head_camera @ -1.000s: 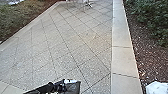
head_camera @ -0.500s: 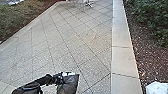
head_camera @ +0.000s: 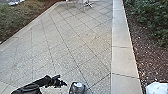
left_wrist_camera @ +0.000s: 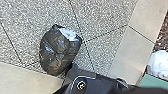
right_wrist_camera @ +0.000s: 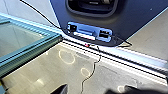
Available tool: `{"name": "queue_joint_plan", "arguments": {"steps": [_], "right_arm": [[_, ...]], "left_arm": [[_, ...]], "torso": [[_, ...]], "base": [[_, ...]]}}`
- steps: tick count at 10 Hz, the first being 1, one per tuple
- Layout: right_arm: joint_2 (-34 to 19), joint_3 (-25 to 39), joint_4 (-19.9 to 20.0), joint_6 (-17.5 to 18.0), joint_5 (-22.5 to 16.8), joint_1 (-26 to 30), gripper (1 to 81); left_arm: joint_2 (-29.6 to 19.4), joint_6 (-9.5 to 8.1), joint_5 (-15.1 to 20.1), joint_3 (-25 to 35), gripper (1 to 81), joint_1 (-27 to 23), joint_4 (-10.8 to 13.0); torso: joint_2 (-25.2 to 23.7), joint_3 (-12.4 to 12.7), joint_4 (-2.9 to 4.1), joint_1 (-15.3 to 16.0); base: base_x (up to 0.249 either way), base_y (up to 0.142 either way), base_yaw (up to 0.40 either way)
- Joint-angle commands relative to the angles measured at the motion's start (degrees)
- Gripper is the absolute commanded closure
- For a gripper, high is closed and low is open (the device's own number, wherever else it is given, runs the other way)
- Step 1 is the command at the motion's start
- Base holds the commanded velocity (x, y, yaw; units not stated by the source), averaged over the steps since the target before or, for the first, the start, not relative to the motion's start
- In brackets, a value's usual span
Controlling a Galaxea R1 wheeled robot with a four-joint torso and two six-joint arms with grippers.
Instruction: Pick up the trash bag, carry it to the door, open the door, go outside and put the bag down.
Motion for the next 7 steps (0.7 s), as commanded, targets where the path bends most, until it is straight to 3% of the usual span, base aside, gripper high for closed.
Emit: {"name": "queue_joint_plan", "arguments": {"steps": [1,2,3,4,5,6,7], "right_arm": [[0.80,0.46,-0.04,0.29,-4.66,-1.98,1.0],[0.80,0.38,-0.04,0.29,-4.66,-2.16,1.0],[0.80,0.20,-0.13,0.38,-4.66,-2.16,1.0],[0.80,-0.15,-0.12,0.38,-4.66,-2.07,1.0],[0.80,-0.41,-0.04,0.47,-4.66,-1.98,1.0],[0.80,-0.59,-0.04,0.47,-4.66,-1.89,1.0],[0.80,-0.51,-0.04,0.47,-4.66,-1.89,1.0]], "left_arm": [[0.80,2.23,4.87,-0.90,1.0,4.08,1.69],[2.30,3.03,4.16,-1.07,1.0,9.70,3.55],[3.27,4.88,3.10,-0.99,1.0,14.55,4.08],[4.15,7.60,-0.23,-0.99,1.0,19.30,4.08],[4.50,8.82,-1.80,-0.90,1.0,23.17,4.08],[5.03,11.28,-3.22,-0.90,1.0,27.48,4.08],[5.55,13.65,-4.09,-0.90,1.0,30.55,4.00]], "torso": [[0.00,5.51,0.00,0.00],[0.00,6.57,0.00,0.02],[0.02,8.27,0.00,0.02],[0.00,10.01,0.00,0.02],[0.00,11.26,-4.04,0.00],[0.00,12.57,-4.45,-0.02],[0.00,13.95,-5.73,-0.02]], "base": [[0.000,0.000,0.000],[0.000,0.000,0.000],[0.000,0.000,0.000],[0.000,0.000,0.000],[0.000,0.000,0.000],[0.000,0.000,0.000],[0.000,0.000,0.000]]}}
